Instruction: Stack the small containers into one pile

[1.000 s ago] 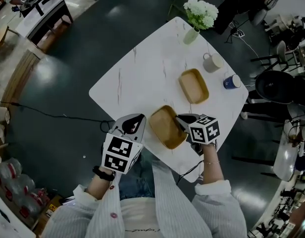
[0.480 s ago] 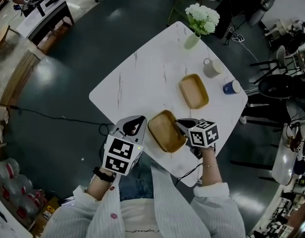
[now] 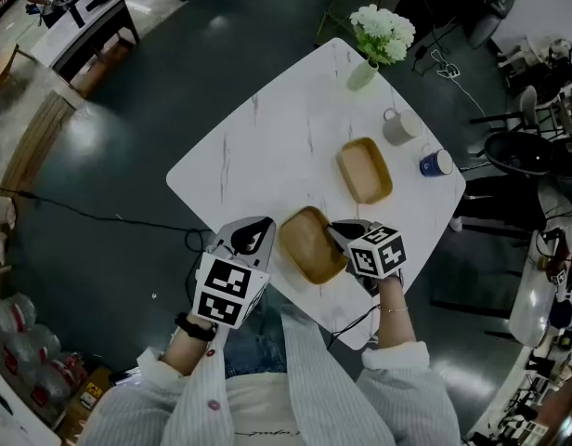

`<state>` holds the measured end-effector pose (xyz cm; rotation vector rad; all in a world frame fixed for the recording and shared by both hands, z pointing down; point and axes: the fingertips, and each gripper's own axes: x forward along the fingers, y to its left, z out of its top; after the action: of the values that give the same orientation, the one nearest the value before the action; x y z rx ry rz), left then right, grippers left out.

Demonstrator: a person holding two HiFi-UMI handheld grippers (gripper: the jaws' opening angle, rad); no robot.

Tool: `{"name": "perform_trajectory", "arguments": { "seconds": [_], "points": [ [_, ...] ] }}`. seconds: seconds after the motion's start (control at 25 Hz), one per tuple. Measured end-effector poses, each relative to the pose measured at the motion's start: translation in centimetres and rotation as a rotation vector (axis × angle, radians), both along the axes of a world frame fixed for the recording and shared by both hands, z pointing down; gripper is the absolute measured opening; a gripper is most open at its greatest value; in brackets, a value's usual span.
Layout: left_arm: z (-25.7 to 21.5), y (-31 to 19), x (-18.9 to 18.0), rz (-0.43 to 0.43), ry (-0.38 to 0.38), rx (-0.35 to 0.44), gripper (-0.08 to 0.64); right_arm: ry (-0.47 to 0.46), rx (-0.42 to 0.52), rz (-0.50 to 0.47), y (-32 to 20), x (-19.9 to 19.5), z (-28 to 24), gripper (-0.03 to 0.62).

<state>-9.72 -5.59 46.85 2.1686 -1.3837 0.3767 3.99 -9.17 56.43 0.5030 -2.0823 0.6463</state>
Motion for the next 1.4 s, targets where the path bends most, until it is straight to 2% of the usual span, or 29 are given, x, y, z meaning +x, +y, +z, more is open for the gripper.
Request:
{"name": "perform_trajectory", "arguments": {
  "seconds": [0.2, 0.32, 0.44, 0.76, 1.04, 1.4],
  "points": [
    [0.3, -0.1, 0.2, 0.008, 0.001, -0.007, 0.018, 0.022, 0.044, -0.018, -0.1, -0.1, 0.1, 0.029],
    [0.3, 0.0, 0.3, 0.016, 0.002, -0.006, 0.018, 0.021, 0.055, -0.005, -0.2, -0.1, 0.0, 0.085],
    [-0.1, 0.2, 0.3, 0.023, 0.002, 0.002, 0.018, 0.019, 0.061, 0.011, 0.0, -0.1, -0.3, 0.103],
    [-0.7, 0.4, 0.8, 0.044, -0.001, 0.017, 0.018, -0.004, 0.094, 0.088, 0.0, 0.3, -1.5, 0.106],
    [-1.5, 0.3, 1.5, 0.070, -0.009, 0.029, 0.018, -0.059, 0.149, 0.287, -0.2, 2.0, -3.7, 0.109],
    [-2.7, -1.0, 3.6, 0.093, -0.017, 0.035, 0.018, -0.150, 0.086, 0.623, 2.4, 5.9, -3.3, 0.144]
  ]
}}
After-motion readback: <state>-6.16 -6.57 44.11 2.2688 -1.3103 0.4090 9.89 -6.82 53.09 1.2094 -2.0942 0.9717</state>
